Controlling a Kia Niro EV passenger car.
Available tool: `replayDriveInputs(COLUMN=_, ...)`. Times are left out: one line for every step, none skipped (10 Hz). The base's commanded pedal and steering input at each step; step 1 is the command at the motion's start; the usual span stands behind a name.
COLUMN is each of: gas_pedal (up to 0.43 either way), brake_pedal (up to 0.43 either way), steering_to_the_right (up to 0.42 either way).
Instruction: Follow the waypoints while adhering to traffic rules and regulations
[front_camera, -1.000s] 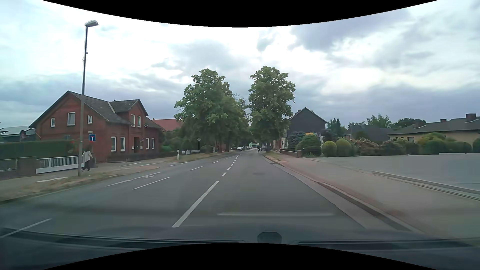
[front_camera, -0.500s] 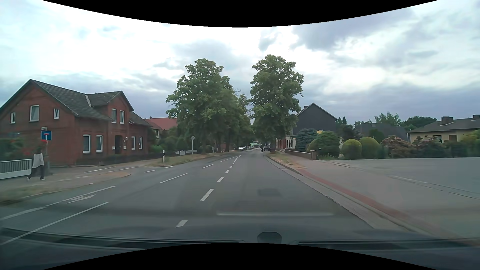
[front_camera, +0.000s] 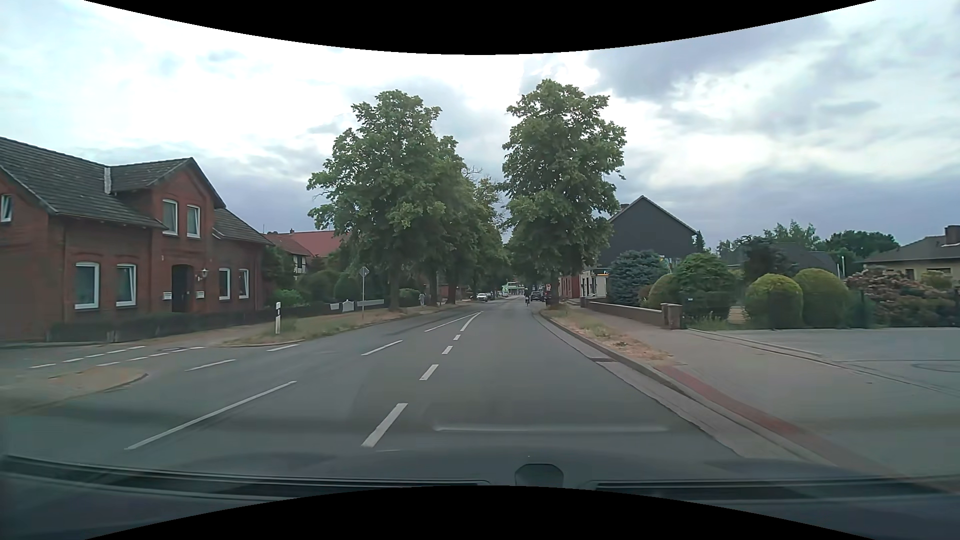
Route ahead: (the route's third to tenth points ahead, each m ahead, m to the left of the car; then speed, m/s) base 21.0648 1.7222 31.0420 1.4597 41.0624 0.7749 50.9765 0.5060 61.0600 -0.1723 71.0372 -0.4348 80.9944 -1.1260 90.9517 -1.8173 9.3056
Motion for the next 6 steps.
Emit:
replayDriveInputs(gas_pedal=0.0, brake_pedal=0.0, steering_to_the_right=-0.003)
replayDriveInputs(gas_pedal=0.0, brake_pedal=0.0, steering_to_the_right=-0.002)
replayDriveInputs(gas_pedal=0.0, brake_pedal=0.0, steering_to_the_right=-0.002)
replayDriveInputs(gas_pedal=0.0, brake_pedal=0.0, steering_to_the_right=-0.001)
replayDriveInputs(gas_pedal=0.0, brake_pedal=0.0, steering_to_the_right=0.0)
replayDriveInputs(gas_pedal=0.0, brake_pedal=0.0, steering_to_the_right=0.0)
